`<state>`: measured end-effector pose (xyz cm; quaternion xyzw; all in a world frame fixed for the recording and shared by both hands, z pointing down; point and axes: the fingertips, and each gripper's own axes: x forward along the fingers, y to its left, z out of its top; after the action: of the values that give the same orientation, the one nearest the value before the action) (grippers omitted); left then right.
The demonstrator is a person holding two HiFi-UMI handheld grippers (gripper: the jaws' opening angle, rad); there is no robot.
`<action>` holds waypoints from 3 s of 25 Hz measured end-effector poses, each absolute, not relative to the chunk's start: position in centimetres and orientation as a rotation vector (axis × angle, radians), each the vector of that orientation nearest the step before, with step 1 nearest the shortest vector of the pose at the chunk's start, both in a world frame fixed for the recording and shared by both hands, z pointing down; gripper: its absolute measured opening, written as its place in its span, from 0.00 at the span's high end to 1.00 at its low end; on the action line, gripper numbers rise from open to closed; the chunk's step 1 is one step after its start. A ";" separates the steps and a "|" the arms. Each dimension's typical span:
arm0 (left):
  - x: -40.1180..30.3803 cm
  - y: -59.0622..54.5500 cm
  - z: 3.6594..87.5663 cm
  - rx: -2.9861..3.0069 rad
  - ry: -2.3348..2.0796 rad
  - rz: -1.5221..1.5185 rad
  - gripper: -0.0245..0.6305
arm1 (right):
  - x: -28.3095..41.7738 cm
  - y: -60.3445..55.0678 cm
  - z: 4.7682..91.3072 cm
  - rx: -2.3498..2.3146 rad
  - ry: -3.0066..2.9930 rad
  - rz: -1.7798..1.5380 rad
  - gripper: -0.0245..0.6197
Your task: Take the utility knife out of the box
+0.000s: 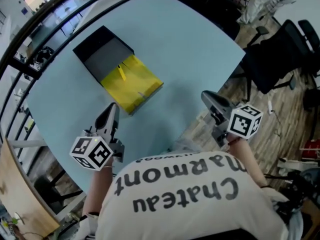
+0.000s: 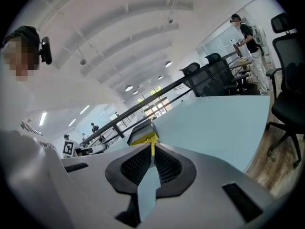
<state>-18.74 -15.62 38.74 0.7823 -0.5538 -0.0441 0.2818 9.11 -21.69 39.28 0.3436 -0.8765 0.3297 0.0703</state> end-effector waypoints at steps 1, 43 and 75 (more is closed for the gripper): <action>-19.0 -15.6 38.8 2.093 -1.497 -0.107 0.96 | 8.8 -22.1 39.4 1.014 -2.640 0.989 0.89; -17.3 -30.2 47.1 1.339 -1.962 0.403 0.96 | -1.0 -43.3 49.1 -0.109 -2.602 0.823 0.89; -20.7 -31.3 55.3 1.063 -1.800 0.572 0.84 | 0.3 -46.8 46.9 -0.133 -2.703 0.868 0.89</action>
<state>-20.75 -31.25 55.32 0.4335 -0.7339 0.2333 0.4680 0.29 -46.76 46.94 -0.0464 -0.9403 0.3022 0.1493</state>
